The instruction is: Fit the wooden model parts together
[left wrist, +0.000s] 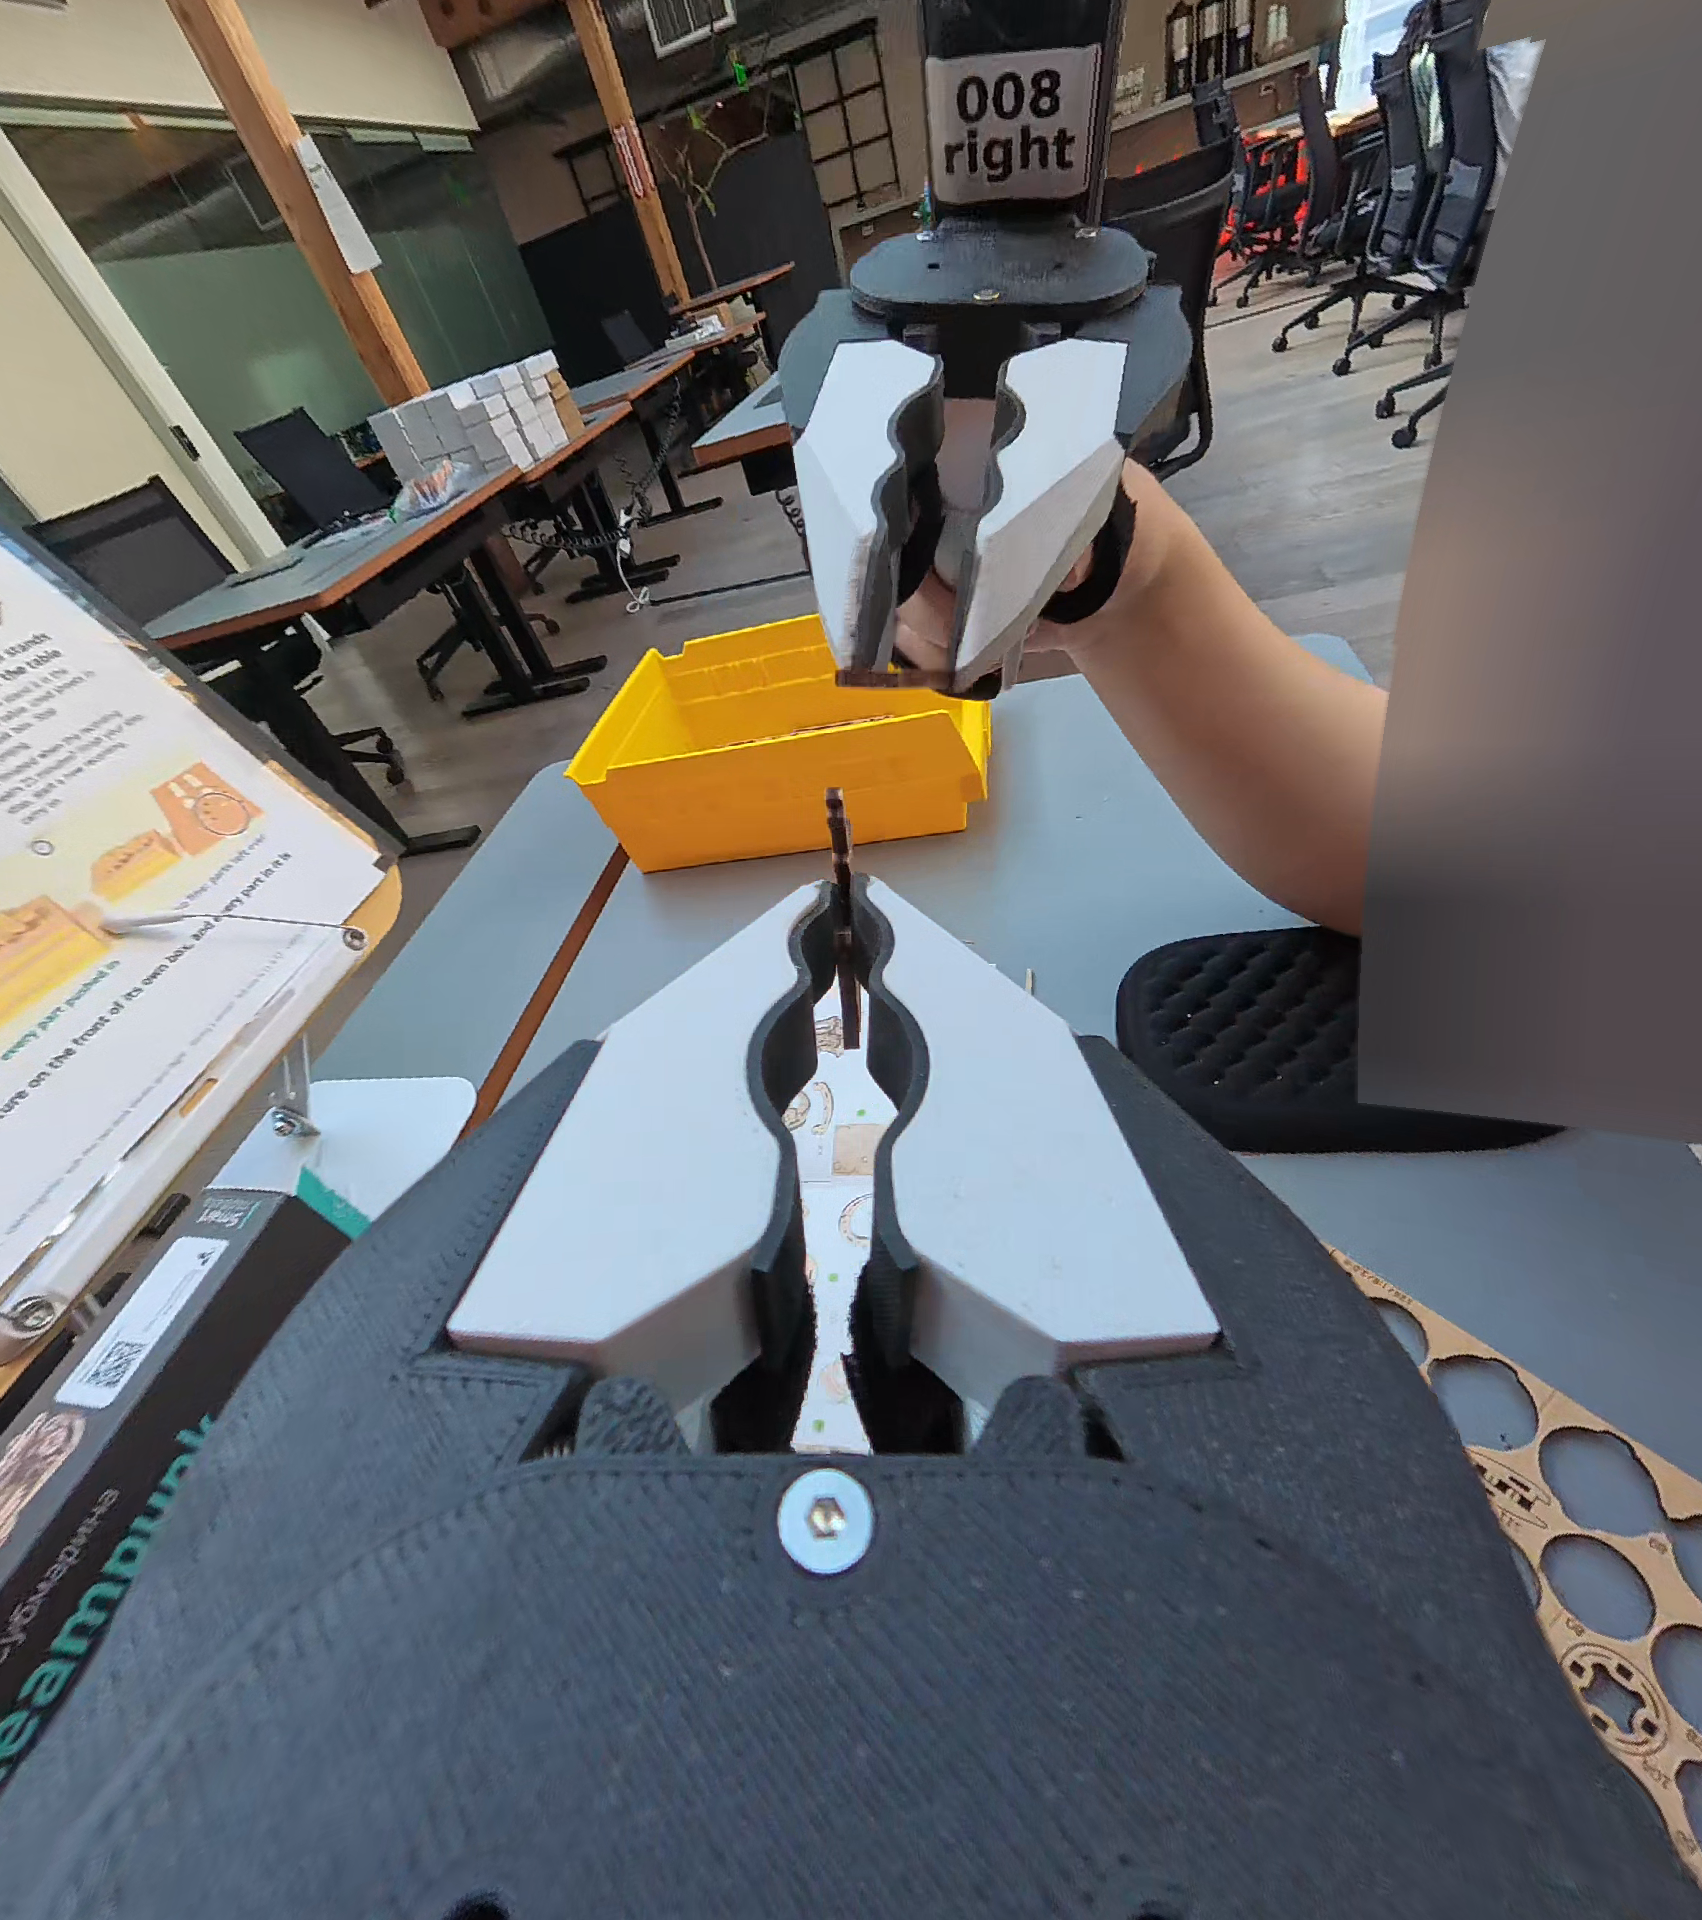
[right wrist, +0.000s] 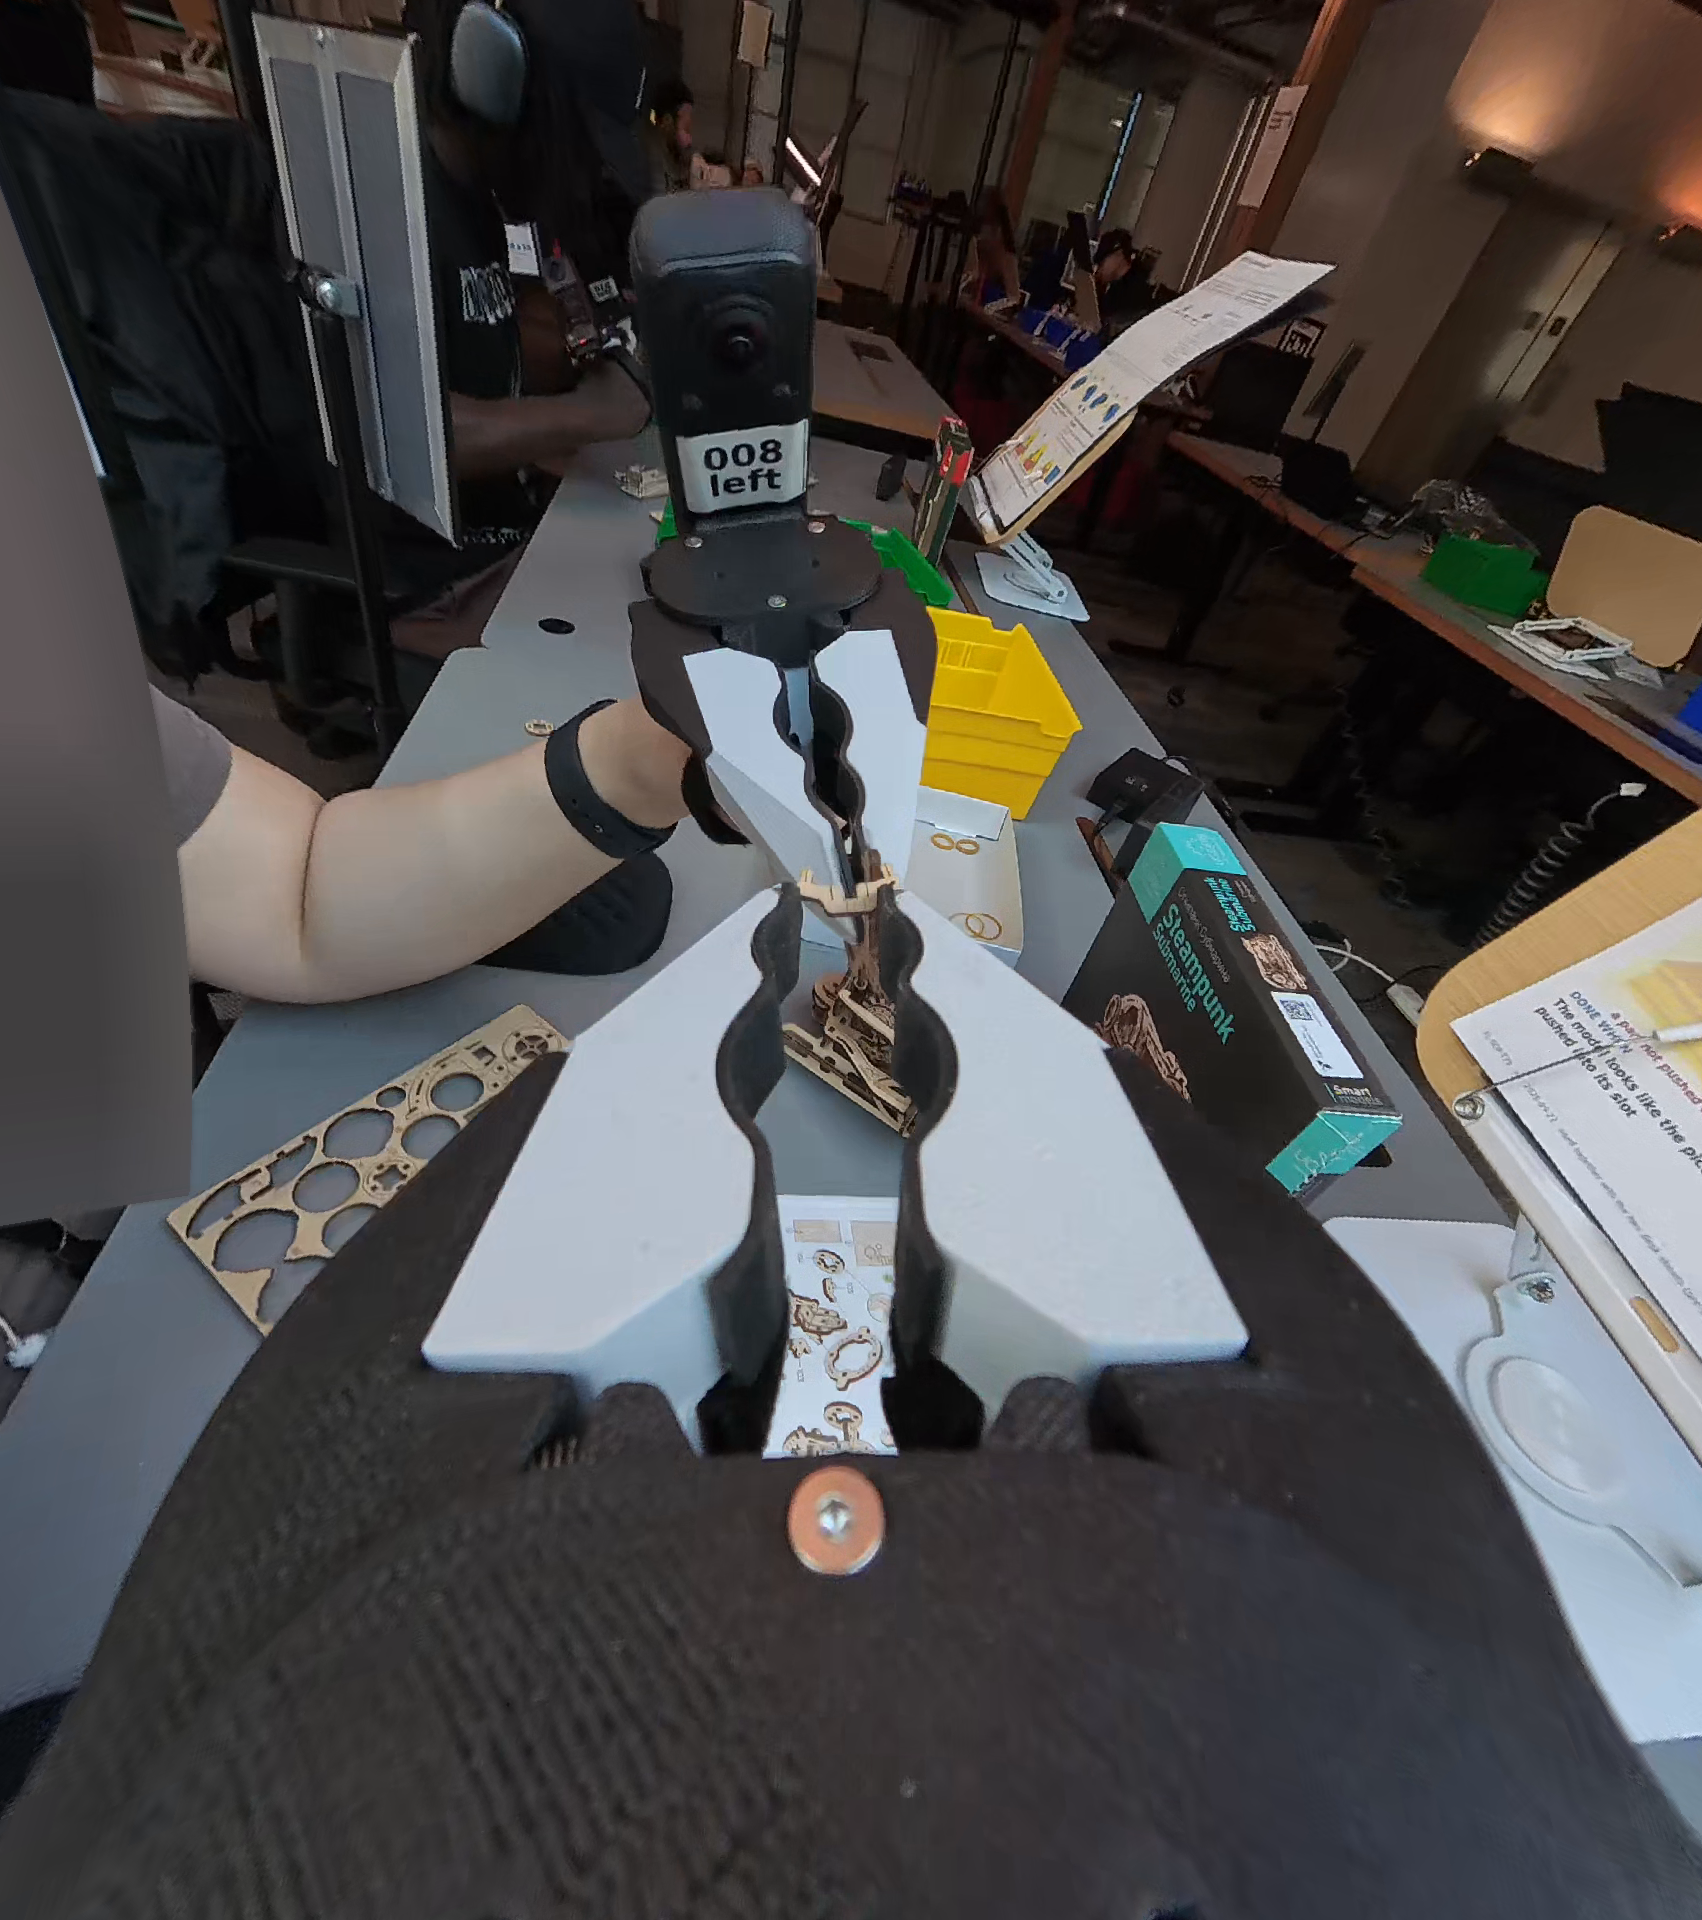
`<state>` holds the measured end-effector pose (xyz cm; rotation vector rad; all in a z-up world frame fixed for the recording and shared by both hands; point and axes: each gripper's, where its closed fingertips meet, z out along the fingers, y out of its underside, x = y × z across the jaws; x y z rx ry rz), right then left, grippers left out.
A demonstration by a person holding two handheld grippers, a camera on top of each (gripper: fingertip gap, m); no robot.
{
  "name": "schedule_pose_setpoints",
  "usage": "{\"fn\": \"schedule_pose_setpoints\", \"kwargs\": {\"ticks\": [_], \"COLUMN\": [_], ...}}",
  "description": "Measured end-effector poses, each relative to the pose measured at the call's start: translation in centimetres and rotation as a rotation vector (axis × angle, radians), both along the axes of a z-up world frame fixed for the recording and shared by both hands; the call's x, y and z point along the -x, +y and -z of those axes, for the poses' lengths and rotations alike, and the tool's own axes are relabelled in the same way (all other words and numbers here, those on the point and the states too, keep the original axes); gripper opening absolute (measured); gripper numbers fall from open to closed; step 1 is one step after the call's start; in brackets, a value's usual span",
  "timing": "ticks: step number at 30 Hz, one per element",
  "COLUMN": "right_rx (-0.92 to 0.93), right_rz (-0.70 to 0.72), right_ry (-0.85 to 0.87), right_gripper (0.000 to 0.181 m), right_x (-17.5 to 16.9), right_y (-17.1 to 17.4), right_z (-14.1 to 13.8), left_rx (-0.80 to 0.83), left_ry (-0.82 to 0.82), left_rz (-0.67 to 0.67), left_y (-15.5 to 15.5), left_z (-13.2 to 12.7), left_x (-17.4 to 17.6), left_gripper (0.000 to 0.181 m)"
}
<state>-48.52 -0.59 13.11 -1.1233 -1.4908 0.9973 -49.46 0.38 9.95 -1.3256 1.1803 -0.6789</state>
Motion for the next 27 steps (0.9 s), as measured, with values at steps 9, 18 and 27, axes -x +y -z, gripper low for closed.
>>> {"fn": "schedule_pose_setpoints", "kwargs": {"ticks": [9,18,27], "right_rx": [-0.031,-0.032,-0.049], "right_rz": [0.013,0.005,0.016], "right_ry": [-0.085,-0.133,-0.169], "right_gripper": [0.012,0.012,0.012], "right_x": [0.1,0.3,0.5], "right_y": [-0.1,-0.3,-0.4], "right_z": [1.2,2.1,2.7], "left_rx": [0.086,0.075,0.049], "left_ry": [-0.083,-0.051,0.020], "left_rz": [0.106,0.097,0.067], "left_y": [-1.1,-1.1,-1.1], "left_z": [-0.6,-0.2,0.5], "left_x": [-1.6,-1.7,-1.5], "left_gripper": [0.000,0.000,0.000]}}
